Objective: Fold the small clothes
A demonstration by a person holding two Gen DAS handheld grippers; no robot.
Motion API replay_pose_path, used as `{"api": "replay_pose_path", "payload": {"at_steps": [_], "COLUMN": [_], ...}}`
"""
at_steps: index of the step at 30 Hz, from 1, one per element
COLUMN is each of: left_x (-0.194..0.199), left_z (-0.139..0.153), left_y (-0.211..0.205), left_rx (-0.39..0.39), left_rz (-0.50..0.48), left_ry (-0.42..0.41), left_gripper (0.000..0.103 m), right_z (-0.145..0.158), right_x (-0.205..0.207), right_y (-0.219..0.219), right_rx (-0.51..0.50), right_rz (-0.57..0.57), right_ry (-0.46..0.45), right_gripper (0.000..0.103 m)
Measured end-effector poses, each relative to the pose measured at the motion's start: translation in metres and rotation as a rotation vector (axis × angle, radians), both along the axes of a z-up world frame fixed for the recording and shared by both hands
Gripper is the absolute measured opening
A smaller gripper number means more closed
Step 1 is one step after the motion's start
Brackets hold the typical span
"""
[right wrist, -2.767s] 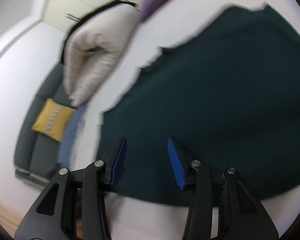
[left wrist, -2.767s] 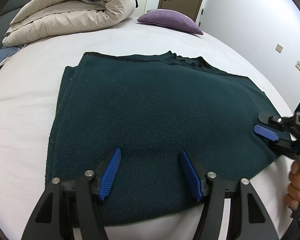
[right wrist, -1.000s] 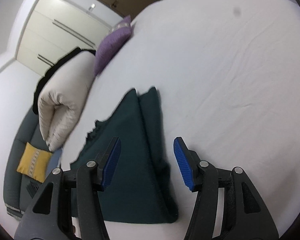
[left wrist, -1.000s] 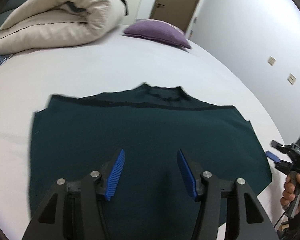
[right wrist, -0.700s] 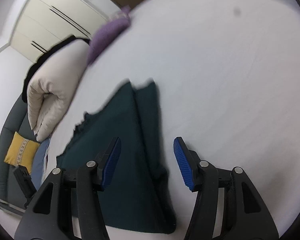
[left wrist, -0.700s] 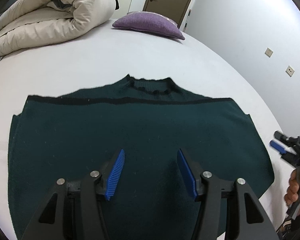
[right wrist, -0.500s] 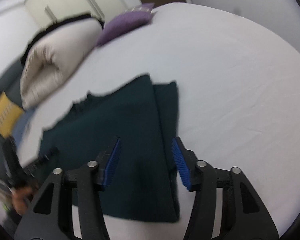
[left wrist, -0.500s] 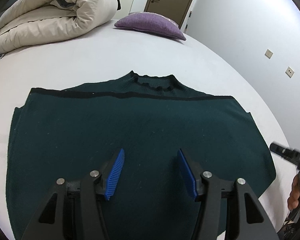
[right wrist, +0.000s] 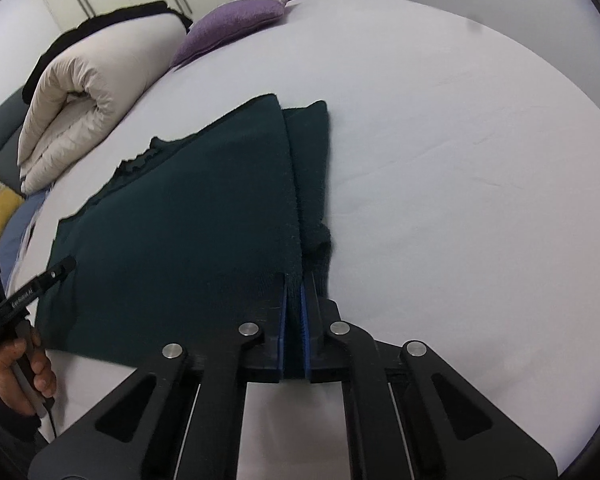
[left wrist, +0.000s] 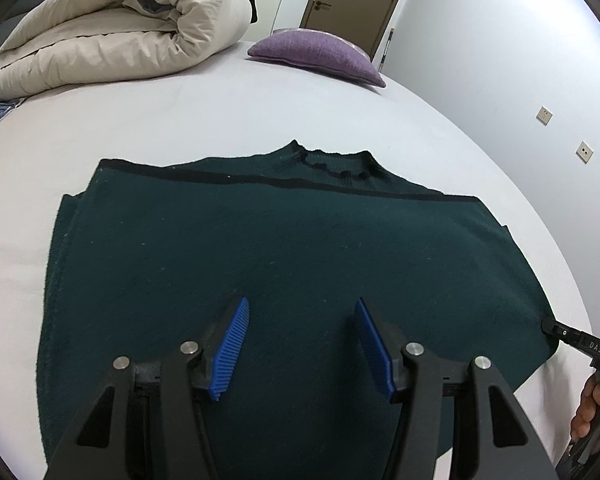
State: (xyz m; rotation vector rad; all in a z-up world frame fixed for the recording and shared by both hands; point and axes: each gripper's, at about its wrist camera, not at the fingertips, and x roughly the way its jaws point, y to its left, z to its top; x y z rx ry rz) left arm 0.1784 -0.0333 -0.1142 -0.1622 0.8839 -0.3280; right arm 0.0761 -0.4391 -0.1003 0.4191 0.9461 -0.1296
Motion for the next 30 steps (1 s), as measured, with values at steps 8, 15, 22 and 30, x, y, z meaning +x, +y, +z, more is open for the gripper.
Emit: {"api": "replay_pose_path", "payload": {"at_steps": [8, 15, 22, 30], "left_x": [-0.001, -0.008, -0.004, -0.005], "left_z": [-0.007, -0.006, -0.012, -0.019], "left_y": [0.011, 0.039, 0.062, 0.084], "left_rx": [0.016, 0.010, 0.002, -0.105], "left_rz": [0.004, 0.054, 0.083, 0.053], "left_ry": [0.004, 0.000, 0.007, -0.003], "left_gripper": [0.058, 0.058, 0.056, 0.042], "right_z": [-0.018, 0.025, 0.014, -0.030], "right_x": [-0.007, -0.010, 0.045, 0.040], "right_y": [-0.010, -0.007, 0.051, 0.006], "right_rx": [0.071, 0.024, 0.224, 0.369], "right_rz": [0.006, -0.035, 0.242, 0.094], "right_ry": [-0.031, -0.101, -0.134, -0.118], "right_gripper": [0.005, 0.014, 0.013, 0.016]}}
